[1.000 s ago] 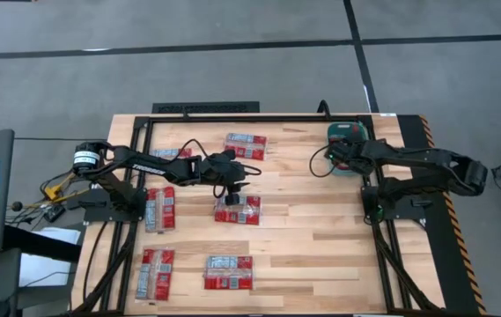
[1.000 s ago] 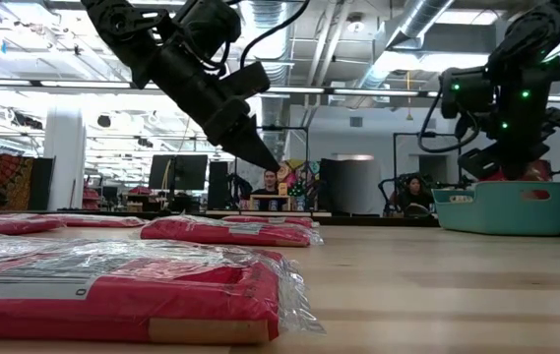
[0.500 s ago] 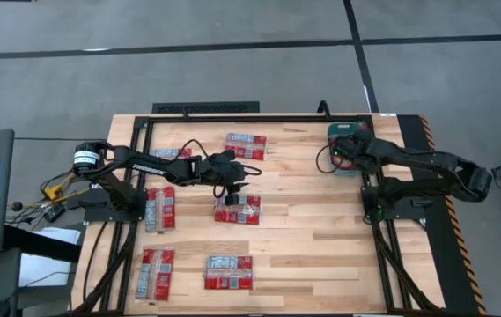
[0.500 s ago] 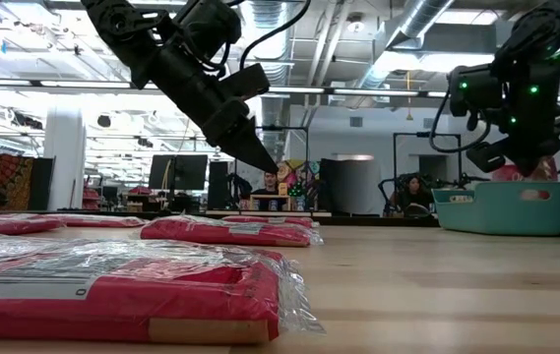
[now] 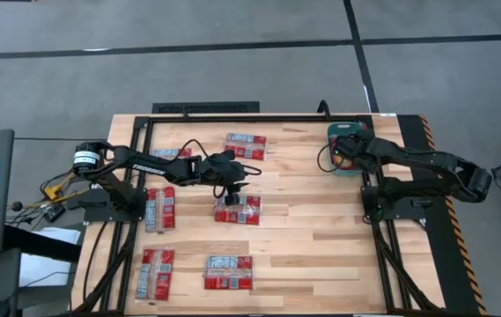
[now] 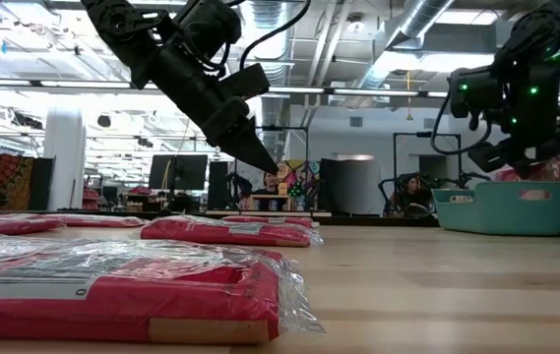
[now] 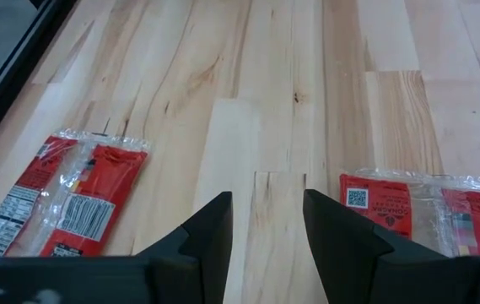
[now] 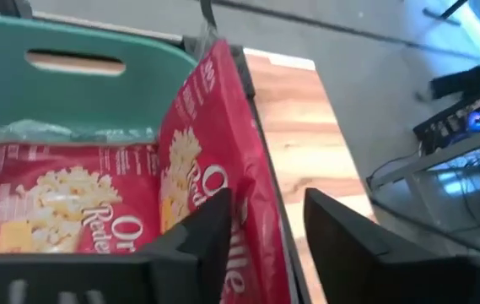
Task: Sort popcorn bags into baskets
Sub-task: Put the popcorn bag into the green bin
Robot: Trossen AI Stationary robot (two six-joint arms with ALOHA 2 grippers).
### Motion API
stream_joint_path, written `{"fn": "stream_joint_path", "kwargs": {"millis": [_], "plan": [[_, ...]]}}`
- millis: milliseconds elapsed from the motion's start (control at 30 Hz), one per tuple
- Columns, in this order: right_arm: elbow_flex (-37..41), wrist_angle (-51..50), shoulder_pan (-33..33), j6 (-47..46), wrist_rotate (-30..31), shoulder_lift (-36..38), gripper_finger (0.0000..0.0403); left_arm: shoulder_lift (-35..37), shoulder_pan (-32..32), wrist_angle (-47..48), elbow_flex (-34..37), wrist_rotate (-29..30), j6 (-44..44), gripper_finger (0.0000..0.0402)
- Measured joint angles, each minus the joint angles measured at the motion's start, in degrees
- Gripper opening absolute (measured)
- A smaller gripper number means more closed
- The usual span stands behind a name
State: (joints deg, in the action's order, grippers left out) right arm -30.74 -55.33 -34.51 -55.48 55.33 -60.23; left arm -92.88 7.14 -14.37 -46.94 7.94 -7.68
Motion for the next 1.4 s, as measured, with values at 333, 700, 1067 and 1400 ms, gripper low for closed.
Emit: {"fn": "stream_joint_path", "kwargs": {"millis": [333, 700, 1067, 1400], "plan": [[-0.02, -0.05, 1.25, -0.68, 3.39, 0.05, 0.0191, 0.00, 0.00, -0.02, 0.00, 1.44, 0.02, 0.0138], [-5.00, -2.73, 7.19, -1.09, 9.47, 1.22, 0.0135, 2.01, 0.02, 1.38, 0.02, 3.49, 0.92, 0.0138], [-8.90, 17.58, 14.11, 22.72, -0.85, 4.22, 0.0172, 5.27, -0.05, 7.69, 0.37, 8.22, 3.90, 0.0138], [-8.96, 46.43, 16.76, 41.22, -31.82, -0.32, 0.0194, 5.27, -0.46, 8.08, 0.37, 7.90, 5.37, 0.0138]]}}
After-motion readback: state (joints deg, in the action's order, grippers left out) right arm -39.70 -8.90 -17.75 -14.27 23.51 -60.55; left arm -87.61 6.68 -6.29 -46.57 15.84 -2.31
